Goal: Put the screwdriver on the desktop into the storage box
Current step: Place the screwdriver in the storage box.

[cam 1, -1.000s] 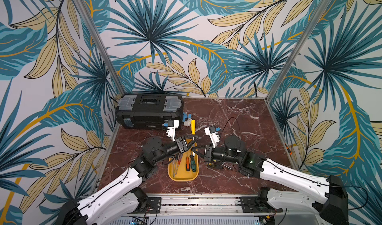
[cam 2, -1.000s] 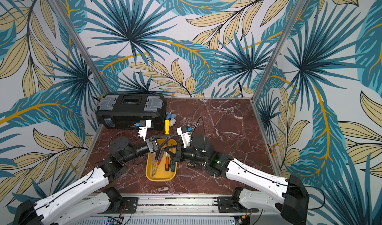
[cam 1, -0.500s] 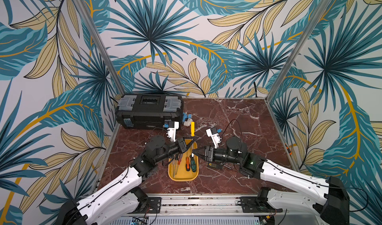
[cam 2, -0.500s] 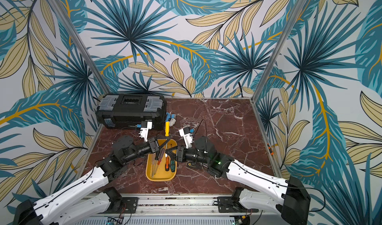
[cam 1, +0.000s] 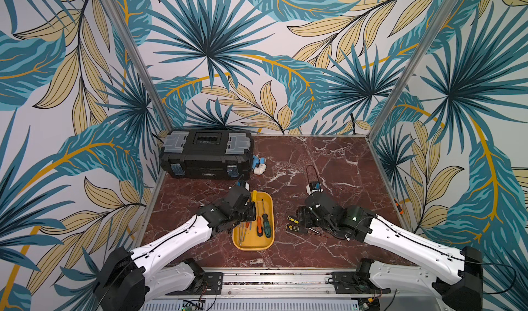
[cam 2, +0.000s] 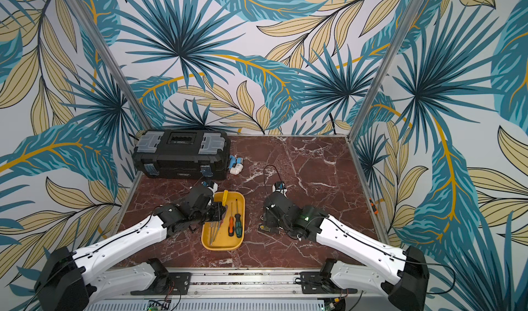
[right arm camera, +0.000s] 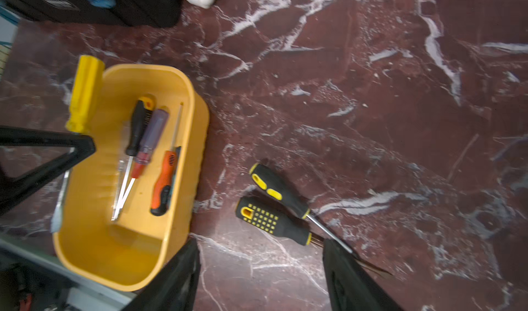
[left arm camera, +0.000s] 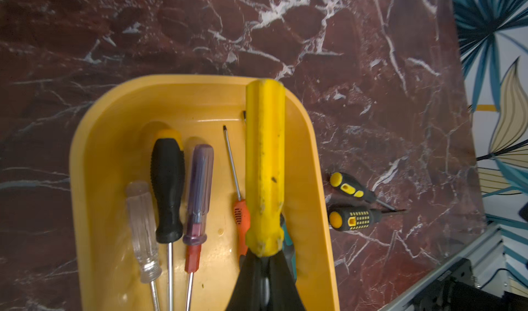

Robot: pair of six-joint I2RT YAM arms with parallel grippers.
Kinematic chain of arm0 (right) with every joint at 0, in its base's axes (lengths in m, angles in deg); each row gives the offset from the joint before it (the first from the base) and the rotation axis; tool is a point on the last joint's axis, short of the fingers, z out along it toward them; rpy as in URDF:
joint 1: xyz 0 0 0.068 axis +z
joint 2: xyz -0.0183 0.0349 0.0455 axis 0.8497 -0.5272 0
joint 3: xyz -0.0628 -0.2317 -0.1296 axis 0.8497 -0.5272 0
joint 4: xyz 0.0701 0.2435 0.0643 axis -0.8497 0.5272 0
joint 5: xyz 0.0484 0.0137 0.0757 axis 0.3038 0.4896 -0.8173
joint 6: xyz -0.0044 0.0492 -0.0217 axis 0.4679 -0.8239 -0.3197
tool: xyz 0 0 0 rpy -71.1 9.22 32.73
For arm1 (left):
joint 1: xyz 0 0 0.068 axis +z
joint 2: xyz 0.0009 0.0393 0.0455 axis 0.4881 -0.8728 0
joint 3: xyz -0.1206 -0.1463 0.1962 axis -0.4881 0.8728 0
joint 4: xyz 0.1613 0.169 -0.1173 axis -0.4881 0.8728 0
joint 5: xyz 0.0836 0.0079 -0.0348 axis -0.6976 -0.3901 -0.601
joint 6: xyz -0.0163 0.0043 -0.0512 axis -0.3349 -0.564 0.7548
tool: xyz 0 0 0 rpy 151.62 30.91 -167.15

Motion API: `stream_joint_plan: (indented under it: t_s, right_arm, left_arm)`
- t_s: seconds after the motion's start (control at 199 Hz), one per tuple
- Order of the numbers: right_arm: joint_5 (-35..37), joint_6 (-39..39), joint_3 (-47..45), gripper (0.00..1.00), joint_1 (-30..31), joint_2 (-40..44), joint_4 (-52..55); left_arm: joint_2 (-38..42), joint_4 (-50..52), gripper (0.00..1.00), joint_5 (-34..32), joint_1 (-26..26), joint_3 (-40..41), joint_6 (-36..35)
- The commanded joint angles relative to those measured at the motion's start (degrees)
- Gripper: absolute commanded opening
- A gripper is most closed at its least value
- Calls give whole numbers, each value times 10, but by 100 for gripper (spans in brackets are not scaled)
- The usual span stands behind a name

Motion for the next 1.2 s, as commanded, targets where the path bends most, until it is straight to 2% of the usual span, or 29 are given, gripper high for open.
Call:
stream_joint_plan:
  t_s: [0.0,0.131,0.261,0.673,0.768,0.884,0.959,1.049,1.195]
  right_arm:
    - [33,0,-14,73,0,-19,49]
    - [42,-8,-20,73,-2,-22,61]
    - [51,-18,-45,74,-12,9,65]
    - [7,-10,-79,75,-61,49,65]
    - [2,-10,-79,75,-61,43,66]
    - [-1,-6,-74,75,-61,33,72]
    - [-8,1,-68,75,-62,27,75]
    - [-27,8,-63,75,-62,14,75]
    - [-51,12,-64,73,-62,-10,70]
  left_arm:
    - [-14,-5,0,-28,-17,3,-8]
    - [-31,-22,0,-34,-18,17,18]
    - [-47,-29,0,-34,-18,26,36]
    - [-58,-46,0,-20,-23,44,49]
    - [-57,-46,9,-19,-23,43,49]
    - [-45,-36,39,-18,-23,36,48]
    - [-28,-25,51,-17,-23,30,46]
    - [3,-7,59,-18,-24,19,37]
    - [56,50,61,-46,-24,-15,26]
